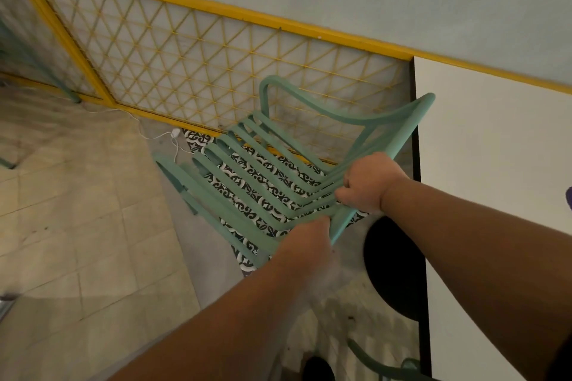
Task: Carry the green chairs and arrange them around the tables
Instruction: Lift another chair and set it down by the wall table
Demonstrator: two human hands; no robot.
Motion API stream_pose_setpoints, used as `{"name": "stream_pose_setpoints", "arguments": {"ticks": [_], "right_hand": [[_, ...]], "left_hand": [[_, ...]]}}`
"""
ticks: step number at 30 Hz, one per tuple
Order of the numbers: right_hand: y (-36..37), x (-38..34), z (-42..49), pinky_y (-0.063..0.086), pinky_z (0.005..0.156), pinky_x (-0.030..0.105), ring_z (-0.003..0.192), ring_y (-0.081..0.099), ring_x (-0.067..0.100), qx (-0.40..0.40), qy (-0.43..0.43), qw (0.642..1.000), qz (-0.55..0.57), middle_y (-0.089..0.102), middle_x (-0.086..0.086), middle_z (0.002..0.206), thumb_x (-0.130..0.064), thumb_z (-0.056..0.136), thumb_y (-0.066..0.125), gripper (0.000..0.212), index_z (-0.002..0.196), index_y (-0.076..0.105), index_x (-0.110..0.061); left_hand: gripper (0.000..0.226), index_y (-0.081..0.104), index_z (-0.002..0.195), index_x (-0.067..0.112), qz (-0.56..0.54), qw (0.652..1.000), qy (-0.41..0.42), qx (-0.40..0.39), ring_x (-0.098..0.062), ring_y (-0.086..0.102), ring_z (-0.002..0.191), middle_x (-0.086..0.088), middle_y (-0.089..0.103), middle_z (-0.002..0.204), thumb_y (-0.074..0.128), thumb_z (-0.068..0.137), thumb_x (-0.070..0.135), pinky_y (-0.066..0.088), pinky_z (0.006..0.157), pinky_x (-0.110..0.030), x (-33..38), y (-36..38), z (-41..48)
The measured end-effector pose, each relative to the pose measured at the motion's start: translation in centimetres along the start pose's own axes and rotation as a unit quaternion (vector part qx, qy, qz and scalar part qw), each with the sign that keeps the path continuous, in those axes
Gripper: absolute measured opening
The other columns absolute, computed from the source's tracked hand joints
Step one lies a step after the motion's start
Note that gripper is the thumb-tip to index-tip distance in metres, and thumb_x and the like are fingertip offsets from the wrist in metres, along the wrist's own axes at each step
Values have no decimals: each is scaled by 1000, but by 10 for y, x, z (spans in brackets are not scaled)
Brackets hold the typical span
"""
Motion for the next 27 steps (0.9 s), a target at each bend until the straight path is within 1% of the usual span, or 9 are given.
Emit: {"name": "stream_pose_setpoints", "arguments": {"ticks": [3,4,7,10,13,15,20,24,27], "right_hand": [[0,-4,-2,36,57,31,57,47,21,-6,7,1000,6,46,-2,56,-57,82,19,54,55,46,-19],[0,-6,-3,34,56,31,56,46,21,-9,10,1000,7,45,-2,56,-57,81,19,54,54,46,-20],[-2,-16,-8,34,55,30,56,43,21,-20,11,1000,3,43,-3,57,-57,87,22,54,55,45,-20],[-7,-35,-11,41,56,30,55,44,21,-37,26,999,17,46,-3,59,-58,90,25,55,59,48,-20],[-16,-57,-8,44,56,29,55,47,20,-46,43,997,33,51,-3,63,-59,92,28,54,61,52,-21],[-20,-70,-7,43,55,29,56,48,19,-50,43,997,38,52,-4,63,-59,94,28,54,62,53,-22],[-23,-90,-3,41,54,29,58,54,17,-63,52,995,54,57,-3,66,-58,93,29,54,67,60,-23],[-23,-97,0,39,50,29,58,54,17,-63,23,997,37,57,-3,67,-56,89,21,55,72,61,-23],[-26,-96,-3,48,56,29,60,58,18,-51,33,997,52,61,-2,69,-58,95,25,58,70,63,-21]], "left_hand": [[26,53,119,16,-2,1000,-2,-15,-26,66,93,-1,60,96,62,95,17,56,80,-39,-4,0,-4],[28,53,120,16,1,1000,-1,-19,-27,66,93,-2,61,96,63,94,17,56,78,-39,-5,-1,-6],[30,54,119,15,17,1000,6,-23,-26,61,86,-1,59,94,64,92,20,50,72,-36,-12,-5,-15],[31,54,124,16,32,999,4,-37,-22,61,85,1,58,96,60,94,18,48,71,-33,-29,-13,-26],[29,55,120,22,43,998,-5,-50,-13,59,72,5,59,88,57,92,16,48,62,-29,-53,-27,-35],[31,55,121,23,59,996,-12,-65,-11,56,70,3,59,86,57,91,16,43,57,-26,-66,-36,-39],[37,56,123,26,77,992,-13,-95,-14,56,71,3,59,86,57,88,16,40,57,-27,-84,-53,-46],[42,56,127,28,73,992,-10,-98,-12,56,72,5,59,85,56,88,13,43,60,-27,-88,-58,-48],[45,56,129,28,74,992,-17,-99,-15,60,78,3,61,90,56,87,13,48,64,-30,-88,-58,-47]]}}
Point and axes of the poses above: each hand's wrist, its own z-axis towards the middle knuckle, its own y-axis out of the palm, x = y × z, the point moved 6 cm from there along z, towards the middle knuckle
